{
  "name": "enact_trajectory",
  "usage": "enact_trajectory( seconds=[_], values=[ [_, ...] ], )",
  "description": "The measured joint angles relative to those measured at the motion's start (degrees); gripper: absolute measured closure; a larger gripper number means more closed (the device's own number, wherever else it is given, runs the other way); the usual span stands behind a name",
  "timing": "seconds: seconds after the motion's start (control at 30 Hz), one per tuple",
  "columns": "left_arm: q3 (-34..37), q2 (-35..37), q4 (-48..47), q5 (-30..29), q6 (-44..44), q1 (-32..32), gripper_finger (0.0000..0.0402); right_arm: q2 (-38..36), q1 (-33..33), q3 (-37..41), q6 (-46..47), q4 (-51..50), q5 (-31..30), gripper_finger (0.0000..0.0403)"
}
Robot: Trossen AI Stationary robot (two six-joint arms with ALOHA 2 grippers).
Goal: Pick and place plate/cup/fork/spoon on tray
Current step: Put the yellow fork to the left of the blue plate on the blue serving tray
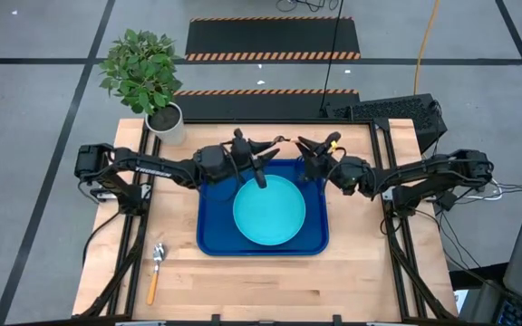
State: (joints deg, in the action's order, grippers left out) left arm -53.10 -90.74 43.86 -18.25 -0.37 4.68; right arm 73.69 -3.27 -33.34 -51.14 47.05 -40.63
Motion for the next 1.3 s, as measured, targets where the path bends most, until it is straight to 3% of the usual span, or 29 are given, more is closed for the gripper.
enact_trajectory(
  seconds=[0.17, 0.37, 0.87, 1.0, 1.3],
  values=[
    [0.0, 0.0, 0.2, 0.2, 1.8, -0.3, 0.0289, -0.3, 0.0, 0.0, 4.9, 1.8, 1.3, 0.037],
    [0.0, 0.0, 0.3, 0.3, 1.8, -0.3, 0.0289, -0.9, 0.0, 0.0, 14.4, 5.4, 9.6, 0.037],
    [0.0, 0.0, 1.3, 0.3, 0.4, -0.3, 0.0289, -0.3, 0.0, 0.0, 17.3, 5.4, 14.2, 0.037],
    [0.0, 0.0, 1.4, 0.3, -0.2, -0.3, 0.0289, 0.2, 0.0, 0.0, 17.3, 6.1, 20.6, 0.037],
    [0.0, 0.0, 1.4, 1.0, -0.1, -0.3, 0.0288, 1.3, 0.0, 0.0, 17.4, 7.9, 19.8, 0.037]
  ],
)
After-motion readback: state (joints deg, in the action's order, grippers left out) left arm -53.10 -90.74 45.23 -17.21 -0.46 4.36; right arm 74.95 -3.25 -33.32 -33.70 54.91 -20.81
